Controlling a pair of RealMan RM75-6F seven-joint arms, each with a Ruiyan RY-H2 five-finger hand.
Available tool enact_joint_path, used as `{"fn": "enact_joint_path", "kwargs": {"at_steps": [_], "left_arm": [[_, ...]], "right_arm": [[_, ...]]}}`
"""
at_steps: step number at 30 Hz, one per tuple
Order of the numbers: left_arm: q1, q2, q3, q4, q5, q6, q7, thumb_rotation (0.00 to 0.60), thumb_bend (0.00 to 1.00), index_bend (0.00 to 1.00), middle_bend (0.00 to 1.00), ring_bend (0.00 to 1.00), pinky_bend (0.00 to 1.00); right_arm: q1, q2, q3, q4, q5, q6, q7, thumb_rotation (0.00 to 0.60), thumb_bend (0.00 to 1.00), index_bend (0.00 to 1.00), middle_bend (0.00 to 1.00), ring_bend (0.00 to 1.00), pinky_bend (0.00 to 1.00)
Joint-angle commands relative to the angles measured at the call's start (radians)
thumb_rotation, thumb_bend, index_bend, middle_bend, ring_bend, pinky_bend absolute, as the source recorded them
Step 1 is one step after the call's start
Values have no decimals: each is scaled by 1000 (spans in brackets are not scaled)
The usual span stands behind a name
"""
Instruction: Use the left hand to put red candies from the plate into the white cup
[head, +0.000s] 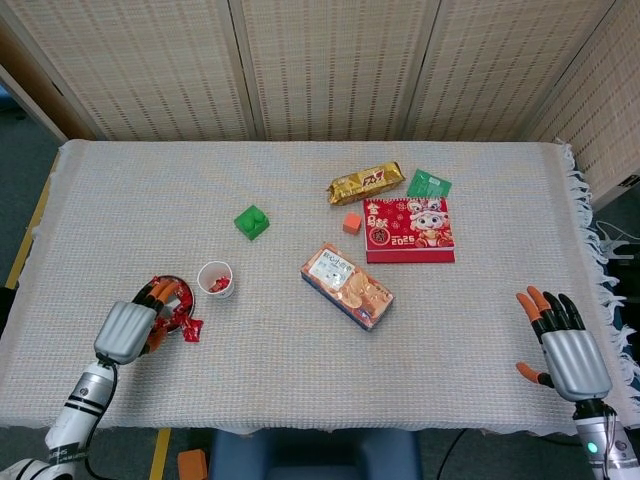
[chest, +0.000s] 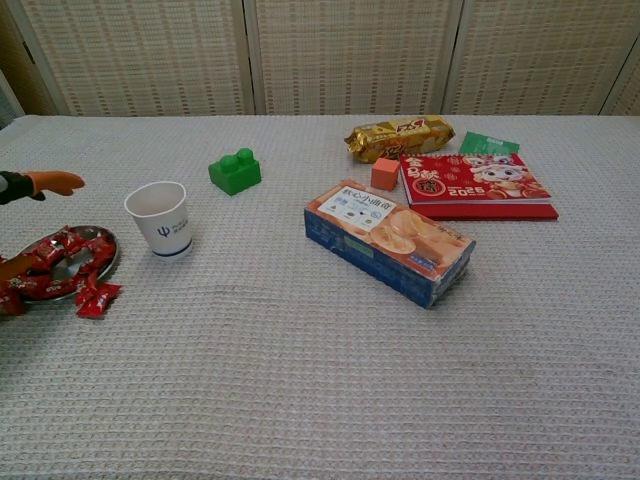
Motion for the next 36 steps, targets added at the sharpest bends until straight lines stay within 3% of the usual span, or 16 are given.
{"fn": "enact_joint_path", "kwargs": {"at_steps": [1,12,21,28,36], "left_arm": [[35,-22,16,68,-16,7,-31,600,390,48,82,159,914],[41,-98,4,173,-21,-33,-25,600,391,81,143,222,931],[49,-151,-26,265,-71,-63,24,600,386,190,219,282,950],[52,-164,-36,296,-86,-85,40,600,389,200,217,271,955],[50,-176,-49,311,-89,-97,53,600,389,304,254,299,957]], "right_arm": [[3,-2,-1,-1,0,-5,-4,600,23,0,0,0,0],[7,-6,0,-1,2,-13,-12,600,23,0,0,0,0],[5,-2,-2,-1,1,-11,-6,600,23,0,0,0,0],[3,-1,-2,-5,3,-11,-11,600,23,0,0,0,0],[4,1,-3,-8,5,-13,-11,600,23,0,0,0,0]]}}
